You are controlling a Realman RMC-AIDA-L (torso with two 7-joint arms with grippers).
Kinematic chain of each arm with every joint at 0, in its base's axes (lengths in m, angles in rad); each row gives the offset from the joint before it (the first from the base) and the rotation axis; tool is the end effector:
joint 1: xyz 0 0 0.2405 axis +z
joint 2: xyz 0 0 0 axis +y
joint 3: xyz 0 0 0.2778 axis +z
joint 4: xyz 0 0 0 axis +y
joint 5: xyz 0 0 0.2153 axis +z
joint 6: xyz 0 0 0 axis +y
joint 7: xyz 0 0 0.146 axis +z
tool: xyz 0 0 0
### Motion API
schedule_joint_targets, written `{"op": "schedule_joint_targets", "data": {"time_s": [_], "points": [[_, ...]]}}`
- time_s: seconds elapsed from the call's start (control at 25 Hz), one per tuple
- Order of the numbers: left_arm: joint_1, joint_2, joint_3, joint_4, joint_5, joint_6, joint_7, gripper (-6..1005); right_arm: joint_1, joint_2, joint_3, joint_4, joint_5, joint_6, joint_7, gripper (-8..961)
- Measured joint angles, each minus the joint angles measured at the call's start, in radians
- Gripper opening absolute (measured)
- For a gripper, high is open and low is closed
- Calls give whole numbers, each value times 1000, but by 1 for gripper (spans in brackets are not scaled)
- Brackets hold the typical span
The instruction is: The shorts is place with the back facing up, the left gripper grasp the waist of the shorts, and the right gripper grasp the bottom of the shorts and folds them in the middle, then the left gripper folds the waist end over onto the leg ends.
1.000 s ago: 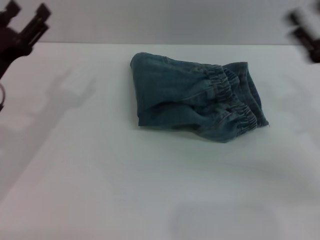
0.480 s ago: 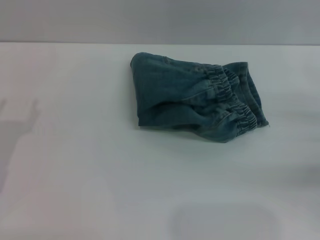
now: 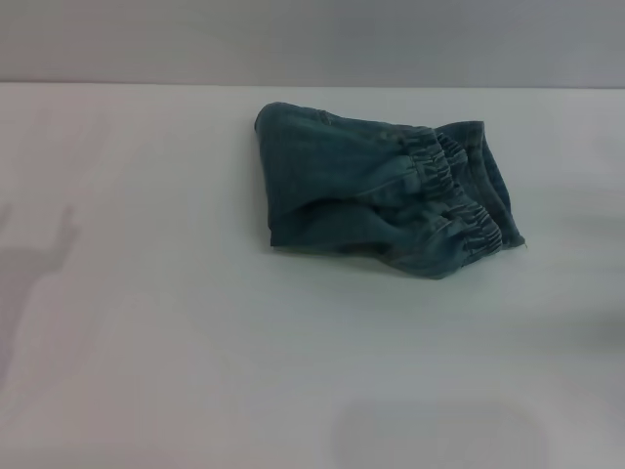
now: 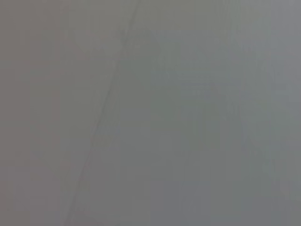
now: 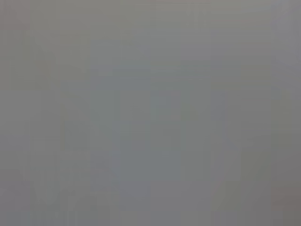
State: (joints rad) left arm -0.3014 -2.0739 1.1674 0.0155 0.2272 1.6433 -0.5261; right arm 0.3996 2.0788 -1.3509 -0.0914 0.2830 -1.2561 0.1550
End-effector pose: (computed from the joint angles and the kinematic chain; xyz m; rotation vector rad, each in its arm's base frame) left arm -0.3707 0.2684 0.0324 -1.3683 -0.5188 -1.0878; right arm 0.3987 0.3250 0.0480 -1.1757 0.5501 0.6524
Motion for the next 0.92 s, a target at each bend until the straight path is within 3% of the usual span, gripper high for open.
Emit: {"op": "schedule_joint_targets", "data": {"time_s": [0.44, 0.64, 0.92], "points": [[-24, -5, -4, -3, -1, -9, -53, 846, 34, -17, 13, -25, 8, 46, -81, 676], [-29, -5, -5, -3, -4, -9, -66, 846, 68, -35, 6, -26, 3, 46, -105, 676], [-22, -4, -6, -3, -4, -9, -66, 846, 83, -37, 2, -30, 3, 46, -105, 676]]}}
